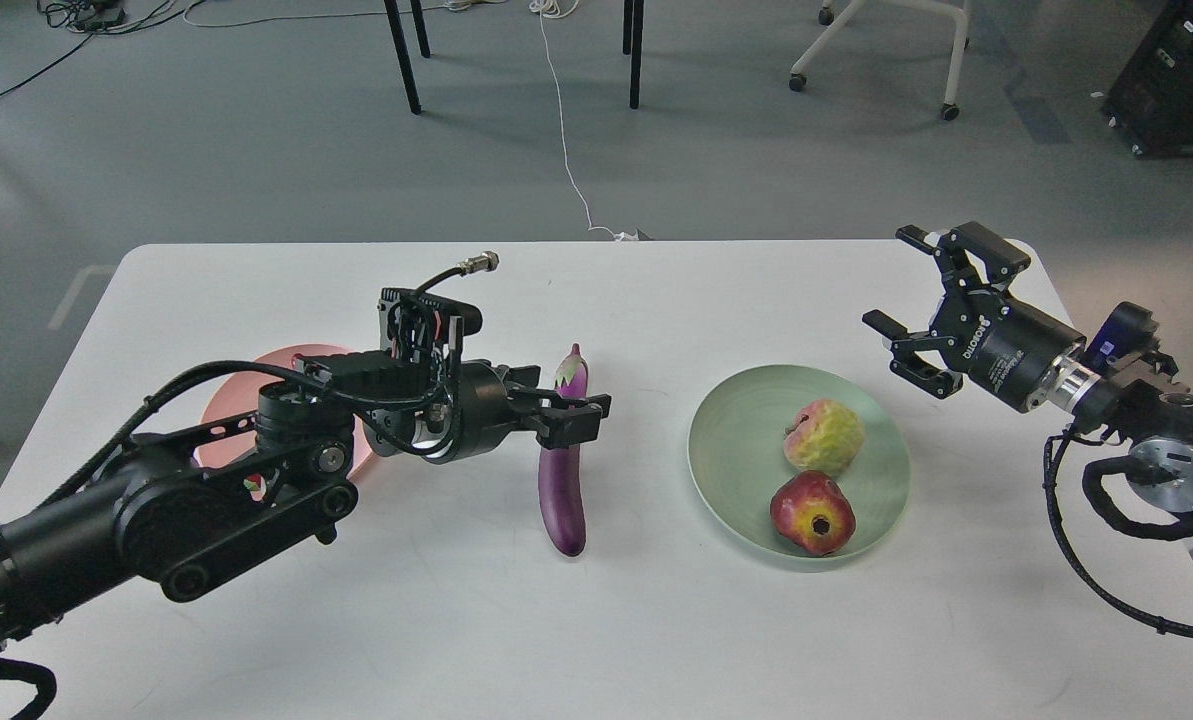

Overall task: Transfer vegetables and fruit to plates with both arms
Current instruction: 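Drop the chili onto the pink plate and reach for the eggplant, then grasp the purple eggplant with the left gripper and lift it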

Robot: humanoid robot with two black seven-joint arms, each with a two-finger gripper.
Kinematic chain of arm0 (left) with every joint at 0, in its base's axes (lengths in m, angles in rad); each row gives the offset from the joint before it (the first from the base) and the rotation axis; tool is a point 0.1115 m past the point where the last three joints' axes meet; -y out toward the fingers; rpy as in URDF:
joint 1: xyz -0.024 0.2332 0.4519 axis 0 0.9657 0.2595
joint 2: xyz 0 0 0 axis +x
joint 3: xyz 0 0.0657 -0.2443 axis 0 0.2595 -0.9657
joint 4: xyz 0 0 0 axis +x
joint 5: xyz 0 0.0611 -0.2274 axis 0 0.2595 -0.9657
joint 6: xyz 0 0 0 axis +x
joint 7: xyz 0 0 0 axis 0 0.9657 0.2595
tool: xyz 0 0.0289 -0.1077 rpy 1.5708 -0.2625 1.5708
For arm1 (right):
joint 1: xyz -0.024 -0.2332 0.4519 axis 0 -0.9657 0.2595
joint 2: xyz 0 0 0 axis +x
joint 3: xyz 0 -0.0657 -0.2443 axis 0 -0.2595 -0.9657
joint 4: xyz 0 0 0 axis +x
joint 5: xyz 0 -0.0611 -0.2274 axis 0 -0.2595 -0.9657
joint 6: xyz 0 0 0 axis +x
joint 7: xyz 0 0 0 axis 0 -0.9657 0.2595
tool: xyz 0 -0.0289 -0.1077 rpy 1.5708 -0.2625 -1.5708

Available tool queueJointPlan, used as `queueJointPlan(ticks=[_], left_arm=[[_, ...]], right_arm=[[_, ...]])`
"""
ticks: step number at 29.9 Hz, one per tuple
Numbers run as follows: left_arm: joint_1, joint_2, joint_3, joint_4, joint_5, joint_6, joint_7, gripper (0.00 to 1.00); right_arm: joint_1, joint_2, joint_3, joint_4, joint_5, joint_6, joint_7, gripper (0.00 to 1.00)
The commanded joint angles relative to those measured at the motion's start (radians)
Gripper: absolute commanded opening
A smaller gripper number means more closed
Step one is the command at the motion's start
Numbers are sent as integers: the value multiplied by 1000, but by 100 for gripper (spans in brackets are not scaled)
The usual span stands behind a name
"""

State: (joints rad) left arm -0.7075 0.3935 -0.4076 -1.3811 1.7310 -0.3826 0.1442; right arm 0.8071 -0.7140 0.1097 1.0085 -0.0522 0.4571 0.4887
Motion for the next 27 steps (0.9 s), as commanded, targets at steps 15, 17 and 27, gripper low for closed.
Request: queueJointPlan(ticks=[15,17,27], left_arm=[[17,-113,52,129,27,7,24,96],[23,-114,58,131,27,7,26,95],[37,-111,70,134,30,4,34,32]], right_arm=[[-3,-1,7,-1,0,0,0,97],[-3,-2,7,1,0,0,0,97],[-5,-1,7,-1,0,0,0,97]])
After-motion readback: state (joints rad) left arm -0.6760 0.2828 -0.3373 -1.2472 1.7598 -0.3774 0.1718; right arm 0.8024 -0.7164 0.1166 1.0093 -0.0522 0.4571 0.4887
